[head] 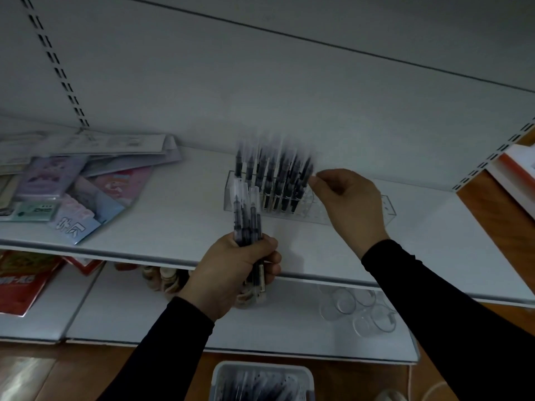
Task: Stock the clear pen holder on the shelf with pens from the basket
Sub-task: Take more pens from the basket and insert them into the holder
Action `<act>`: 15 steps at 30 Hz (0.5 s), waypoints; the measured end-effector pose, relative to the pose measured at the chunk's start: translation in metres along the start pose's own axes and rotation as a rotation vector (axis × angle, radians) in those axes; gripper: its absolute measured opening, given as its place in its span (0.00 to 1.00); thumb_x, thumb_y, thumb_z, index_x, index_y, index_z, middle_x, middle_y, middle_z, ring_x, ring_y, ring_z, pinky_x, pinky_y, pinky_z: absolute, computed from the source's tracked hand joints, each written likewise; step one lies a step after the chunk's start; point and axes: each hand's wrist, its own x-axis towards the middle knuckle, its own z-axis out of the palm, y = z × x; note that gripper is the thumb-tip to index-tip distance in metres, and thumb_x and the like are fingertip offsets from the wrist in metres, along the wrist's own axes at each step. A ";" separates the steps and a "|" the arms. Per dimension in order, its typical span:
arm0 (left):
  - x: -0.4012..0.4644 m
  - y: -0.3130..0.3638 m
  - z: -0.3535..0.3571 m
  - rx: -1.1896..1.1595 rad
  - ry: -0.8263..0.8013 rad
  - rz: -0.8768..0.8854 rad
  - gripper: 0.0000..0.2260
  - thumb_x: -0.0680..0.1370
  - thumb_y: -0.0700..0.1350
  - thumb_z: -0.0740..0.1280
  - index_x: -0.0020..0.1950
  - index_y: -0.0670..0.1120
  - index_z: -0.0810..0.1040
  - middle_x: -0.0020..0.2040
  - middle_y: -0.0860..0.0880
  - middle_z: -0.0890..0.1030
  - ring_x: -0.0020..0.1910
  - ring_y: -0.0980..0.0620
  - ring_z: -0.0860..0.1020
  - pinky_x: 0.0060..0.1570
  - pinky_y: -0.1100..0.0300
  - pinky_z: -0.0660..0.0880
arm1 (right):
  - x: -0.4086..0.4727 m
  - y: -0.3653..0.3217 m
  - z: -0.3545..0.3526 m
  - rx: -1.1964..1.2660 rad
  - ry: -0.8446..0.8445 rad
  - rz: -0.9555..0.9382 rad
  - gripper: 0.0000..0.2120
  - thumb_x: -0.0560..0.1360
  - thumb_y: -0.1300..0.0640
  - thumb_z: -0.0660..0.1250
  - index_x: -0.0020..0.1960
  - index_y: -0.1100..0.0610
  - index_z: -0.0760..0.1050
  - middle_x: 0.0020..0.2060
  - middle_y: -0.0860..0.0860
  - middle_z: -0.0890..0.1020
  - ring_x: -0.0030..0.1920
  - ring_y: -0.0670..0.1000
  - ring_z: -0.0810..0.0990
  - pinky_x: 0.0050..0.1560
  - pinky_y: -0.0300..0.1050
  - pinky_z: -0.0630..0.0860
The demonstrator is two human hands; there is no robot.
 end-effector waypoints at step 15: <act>-0.002 -0.009 0.019 0.115 -0.160 -0.060 0.06 0.77 0.41 0.67 0.49 0.38 0.80 0.37 0.42 0.82 0.33 0.49 0.80 0.33 0.59 0.78 | -0.032 -0.001 -0.010 0.313 -0.541 0.292 0.06 0.76 0.57 0.70 0.41 0.54 0.82 0.32 0.46 0.83 0.37 0.44 0.81 0.42 0.41 0.78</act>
